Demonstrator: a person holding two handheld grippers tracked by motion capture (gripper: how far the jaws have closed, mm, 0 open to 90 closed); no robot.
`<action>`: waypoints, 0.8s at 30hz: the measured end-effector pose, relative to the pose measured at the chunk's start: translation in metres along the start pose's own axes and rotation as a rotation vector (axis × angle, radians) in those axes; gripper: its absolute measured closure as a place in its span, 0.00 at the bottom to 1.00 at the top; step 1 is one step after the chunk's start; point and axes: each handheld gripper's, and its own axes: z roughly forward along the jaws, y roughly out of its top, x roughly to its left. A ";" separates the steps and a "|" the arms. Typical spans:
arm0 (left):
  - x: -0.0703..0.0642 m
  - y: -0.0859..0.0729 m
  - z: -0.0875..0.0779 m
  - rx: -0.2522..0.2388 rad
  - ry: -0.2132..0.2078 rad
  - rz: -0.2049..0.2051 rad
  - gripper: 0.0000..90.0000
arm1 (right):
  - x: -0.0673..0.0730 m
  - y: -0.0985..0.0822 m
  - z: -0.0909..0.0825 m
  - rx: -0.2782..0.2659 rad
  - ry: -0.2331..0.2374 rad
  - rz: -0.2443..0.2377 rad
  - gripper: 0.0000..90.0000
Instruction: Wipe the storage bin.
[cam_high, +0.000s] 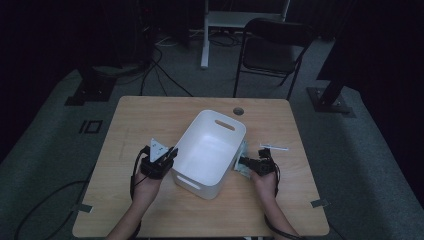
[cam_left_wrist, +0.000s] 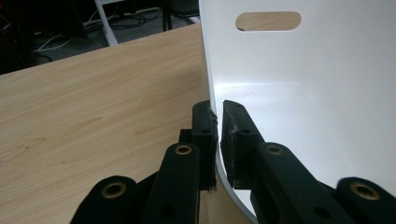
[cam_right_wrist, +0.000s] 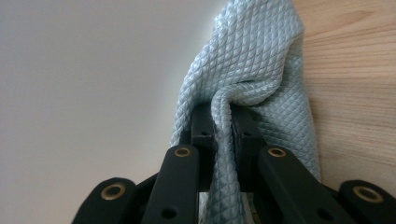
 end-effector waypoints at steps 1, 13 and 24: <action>0.000 0.000 0.000 0.000 0.001 0.000 0.94 | 0.001 0.000 -0.001 -0.003 0.004 -0.002 0.92; -0.002 0.000 0.000 0.000 0.014 0.007 0.92 | 0.046 0.011 -0.049 -0.130 0.146 -0.099 0.92; -0.001 0.000 0.001 -0.006 -0.004 0.001 0.92 | 0.056 0.012 -0.057 -0.151 0.151 -0.133 0.92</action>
